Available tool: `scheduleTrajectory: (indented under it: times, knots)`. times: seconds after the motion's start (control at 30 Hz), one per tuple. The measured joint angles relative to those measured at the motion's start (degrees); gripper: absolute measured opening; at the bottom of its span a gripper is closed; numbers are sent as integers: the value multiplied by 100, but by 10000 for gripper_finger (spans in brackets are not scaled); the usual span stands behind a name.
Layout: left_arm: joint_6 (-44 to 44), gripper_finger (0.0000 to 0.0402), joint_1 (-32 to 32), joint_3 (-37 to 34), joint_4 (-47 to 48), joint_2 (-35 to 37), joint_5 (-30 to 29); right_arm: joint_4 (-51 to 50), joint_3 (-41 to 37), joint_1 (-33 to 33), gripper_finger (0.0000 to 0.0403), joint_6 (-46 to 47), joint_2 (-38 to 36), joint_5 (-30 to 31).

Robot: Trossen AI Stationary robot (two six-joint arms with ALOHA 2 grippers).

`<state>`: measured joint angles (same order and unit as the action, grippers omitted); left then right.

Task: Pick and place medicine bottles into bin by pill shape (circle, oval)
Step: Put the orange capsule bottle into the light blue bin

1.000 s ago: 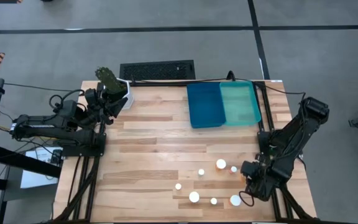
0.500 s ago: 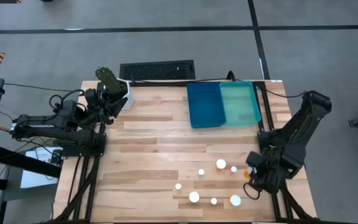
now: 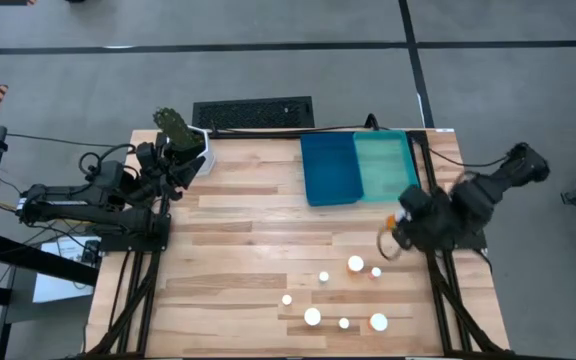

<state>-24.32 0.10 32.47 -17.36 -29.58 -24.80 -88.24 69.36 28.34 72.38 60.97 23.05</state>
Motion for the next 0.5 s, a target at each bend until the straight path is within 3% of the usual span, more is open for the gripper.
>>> scheduleTrajectory:
  times: [0.5]
  knots:
    - [-44, 297, -2, 2, -20, 2, 2, 1603, 77, -4452, 212, -3689, 466, -14]
